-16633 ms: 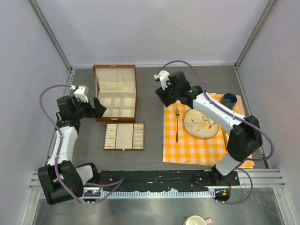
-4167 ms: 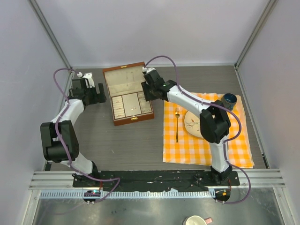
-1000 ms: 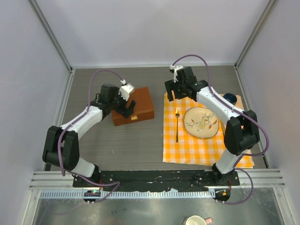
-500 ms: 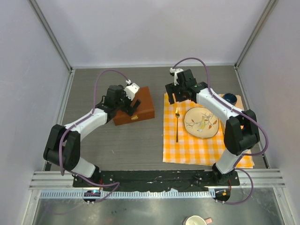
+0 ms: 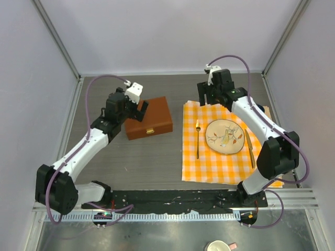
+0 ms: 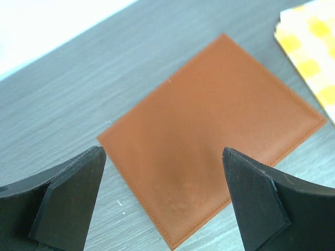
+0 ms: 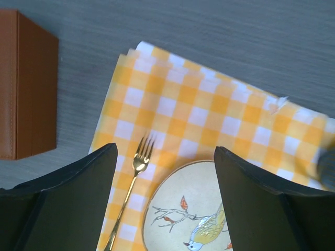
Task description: Organize the mixed jewelry
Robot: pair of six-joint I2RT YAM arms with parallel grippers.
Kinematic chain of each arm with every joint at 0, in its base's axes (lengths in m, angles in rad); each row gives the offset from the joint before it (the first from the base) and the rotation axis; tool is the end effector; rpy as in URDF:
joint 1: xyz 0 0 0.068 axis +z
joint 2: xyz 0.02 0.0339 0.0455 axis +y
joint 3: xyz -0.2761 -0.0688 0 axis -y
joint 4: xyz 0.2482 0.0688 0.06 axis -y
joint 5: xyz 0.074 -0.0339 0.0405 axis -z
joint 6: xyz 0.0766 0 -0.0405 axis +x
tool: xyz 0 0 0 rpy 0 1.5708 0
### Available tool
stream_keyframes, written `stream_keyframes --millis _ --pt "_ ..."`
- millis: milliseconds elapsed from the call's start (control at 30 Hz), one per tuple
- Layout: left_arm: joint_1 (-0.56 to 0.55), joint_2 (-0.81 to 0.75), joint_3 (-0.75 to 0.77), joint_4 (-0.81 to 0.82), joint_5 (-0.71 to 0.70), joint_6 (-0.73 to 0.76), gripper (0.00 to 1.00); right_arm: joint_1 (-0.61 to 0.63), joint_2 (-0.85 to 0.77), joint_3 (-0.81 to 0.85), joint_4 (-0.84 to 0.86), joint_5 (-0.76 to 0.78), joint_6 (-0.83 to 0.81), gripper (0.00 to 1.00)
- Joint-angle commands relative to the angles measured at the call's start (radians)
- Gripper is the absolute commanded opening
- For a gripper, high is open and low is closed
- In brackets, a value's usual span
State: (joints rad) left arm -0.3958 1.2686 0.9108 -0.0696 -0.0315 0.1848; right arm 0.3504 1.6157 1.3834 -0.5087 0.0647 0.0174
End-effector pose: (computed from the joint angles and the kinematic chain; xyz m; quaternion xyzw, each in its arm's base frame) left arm 0.3039 -0.1244 0.2840 0.2325 0.8081 -0.0438 0.5394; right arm 0.3762 0.1322 0.2890 -0.1387 0.9042 0.0446 0.4015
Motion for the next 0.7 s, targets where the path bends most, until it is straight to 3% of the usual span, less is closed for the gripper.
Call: stream_keyframes --millis 0,167,367,667 --pt "0.034 -0.06 0.109 -0.025 -0.096 -0.114 1.0 -0.083 -0.088 0.089 0.016 0.044 -0.007 0.81" --pt "0.15 -0.086 0.187 -0.081 -0.091 -0.224 1.0 -0.159 -0.157 0.118 0.029 0.105 -0.004 0.82" --pt "0.285 -0.12 0.258 -0.113 -0.047 -0.255 1.0 -0.179 -0.22 0.097 0.097 0.216 -0.011 0.82" --pt "0.342 -0.103 0.361 -0.187 0.012 -0.254 1.0 -0.18 -0.342 0.069 0.246 0.28 -0.05 0.82"
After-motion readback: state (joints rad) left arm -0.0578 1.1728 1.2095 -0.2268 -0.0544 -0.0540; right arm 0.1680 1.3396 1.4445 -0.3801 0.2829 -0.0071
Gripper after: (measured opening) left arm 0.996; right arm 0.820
